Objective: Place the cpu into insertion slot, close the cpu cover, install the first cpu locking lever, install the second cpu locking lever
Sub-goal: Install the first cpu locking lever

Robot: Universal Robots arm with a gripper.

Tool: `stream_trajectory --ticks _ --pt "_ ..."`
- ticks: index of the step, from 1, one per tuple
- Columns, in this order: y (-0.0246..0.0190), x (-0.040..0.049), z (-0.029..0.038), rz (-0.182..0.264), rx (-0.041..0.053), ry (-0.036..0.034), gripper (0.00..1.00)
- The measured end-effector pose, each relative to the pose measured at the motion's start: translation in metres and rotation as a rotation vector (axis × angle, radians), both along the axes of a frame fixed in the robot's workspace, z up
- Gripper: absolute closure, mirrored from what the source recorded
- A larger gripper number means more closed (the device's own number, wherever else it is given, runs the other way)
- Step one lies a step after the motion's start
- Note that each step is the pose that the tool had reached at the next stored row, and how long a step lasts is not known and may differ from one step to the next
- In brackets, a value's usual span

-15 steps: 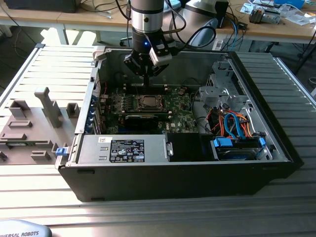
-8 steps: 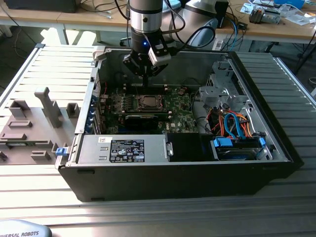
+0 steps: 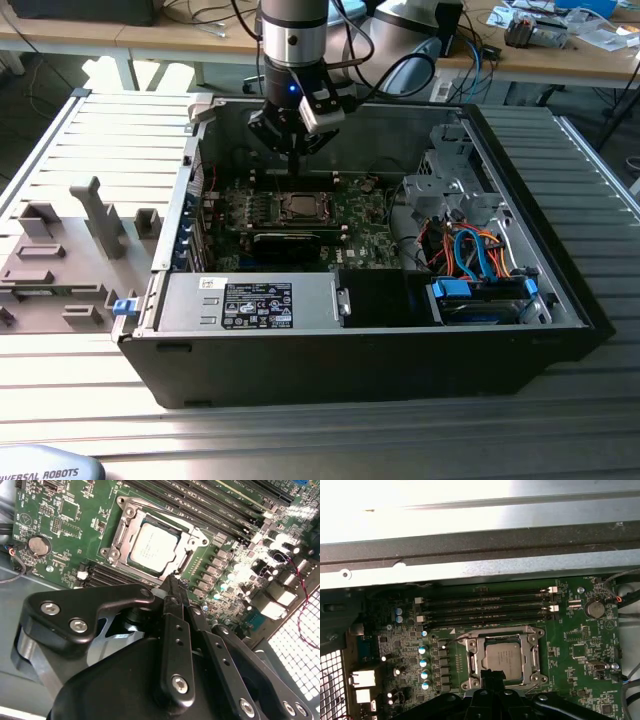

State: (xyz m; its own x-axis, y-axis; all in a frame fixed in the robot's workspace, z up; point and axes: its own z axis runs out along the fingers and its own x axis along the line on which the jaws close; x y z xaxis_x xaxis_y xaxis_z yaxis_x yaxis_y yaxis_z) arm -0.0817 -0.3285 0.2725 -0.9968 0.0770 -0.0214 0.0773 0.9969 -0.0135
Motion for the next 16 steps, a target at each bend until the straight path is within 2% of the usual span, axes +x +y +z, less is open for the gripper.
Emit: stream_trajectory --ticks 16 --pt "0.0 -0.0044 -0.0004 0.0 0.0 0.0 0.89"
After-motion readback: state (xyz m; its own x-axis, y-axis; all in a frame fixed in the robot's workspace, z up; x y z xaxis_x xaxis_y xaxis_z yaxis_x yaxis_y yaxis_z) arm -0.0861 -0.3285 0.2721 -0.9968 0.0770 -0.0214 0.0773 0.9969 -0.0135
